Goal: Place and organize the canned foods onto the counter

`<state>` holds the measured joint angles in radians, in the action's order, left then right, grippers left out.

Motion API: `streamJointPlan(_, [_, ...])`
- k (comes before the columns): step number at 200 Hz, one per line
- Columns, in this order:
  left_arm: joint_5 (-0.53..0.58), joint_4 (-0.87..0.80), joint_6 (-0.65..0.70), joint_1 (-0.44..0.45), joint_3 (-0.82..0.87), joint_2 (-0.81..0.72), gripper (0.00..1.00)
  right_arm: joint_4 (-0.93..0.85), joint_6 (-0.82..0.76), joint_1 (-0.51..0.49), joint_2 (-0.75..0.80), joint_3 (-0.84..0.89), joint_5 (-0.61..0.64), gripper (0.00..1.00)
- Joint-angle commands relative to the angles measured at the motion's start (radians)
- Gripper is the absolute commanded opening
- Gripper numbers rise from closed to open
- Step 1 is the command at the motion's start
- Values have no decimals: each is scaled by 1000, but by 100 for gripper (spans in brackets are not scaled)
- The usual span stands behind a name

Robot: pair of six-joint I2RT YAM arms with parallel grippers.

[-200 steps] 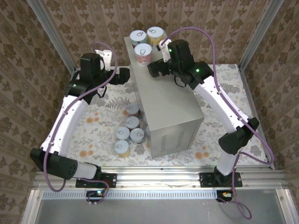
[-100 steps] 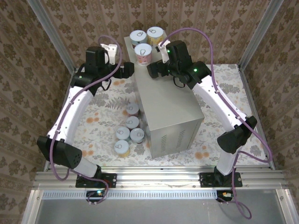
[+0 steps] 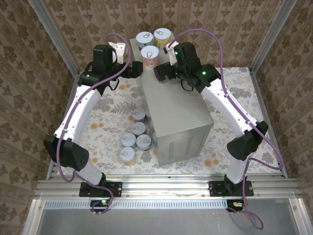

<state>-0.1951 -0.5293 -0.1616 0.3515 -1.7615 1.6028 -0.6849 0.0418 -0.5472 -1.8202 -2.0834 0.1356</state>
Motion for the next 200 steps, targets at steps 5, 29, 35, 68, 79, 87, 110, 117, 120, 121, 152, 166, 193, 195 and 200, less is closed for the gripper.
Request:
streamJointPlan(5, [-12, 0, 4, -8, -35, 24, 100, 0, 20, 19, -52, -21, 12, 100])
streamJointPlan(29, [-17, -6, 7, -12, -52, 41, 100, 4, 26, 21, -58, -20, 12, 100])
streamJointPlan(35, [-17, -4, 6, -13, -52, 43, 100, 3, 27, 21, -60, -18, 13, 100])
streamJointPlan(68, [-28, 2, -2, -20, -51, 53, 100, 3, 38, 22, -70, -16, 21, 100])
streamJointPlan(79, [-29, 5, -2, -22, -49, 54, 100, 4, 42, 21, -73, -15, 21, 100])
streamJointPlan(87, [-30, 6, -3, -23, -47, 54, 100, 4, 42, 21, -74, -15, 21, 100])
streamJointPlan(110, [-36, 7, -4, -29, -51, 59, 100, 6, 45, 20, -78, -16, 22, 100])
streamJointPlan(117, [-37, 8, -4, -30, -52, 61, 100, 5, 45, 21, -81, -18, 23, 100])
streamJointPlan(120, [-38, 8, -4, -30, -52, 61, 100, 6, 45, 21, -82, -17, 22, 100])
streamJointPlan(121, [-38, 8, -4, -30, -53, 61, 100, 5, 45, 21, -82, -18, 22, 100])
streamJointPlan(152, [-43, 10, -8, -32, -54, 65, 100, 6, 49, 21, -90, -19, 22, 100])
streamJointPlan(166, [-44, 11, -9, -32, -56, 66, 100, 4, 48, 21, -95, -22, 24, 100])
streamJointPlan(193, [-50, 11, -9, -34, -57, 71, 100, 1, 52, 21, -95, -20, 27, 100])
streamJointPlan(195, [-50, 11, -9, -35, -57, 71, 100, 1, 52, 21, -96, -19, 26, 100])
streamJointPlan(200, [-50, 10, -9, -34, -59, 72, 100, 4, 53, 21, -94, -17, 27, 100])
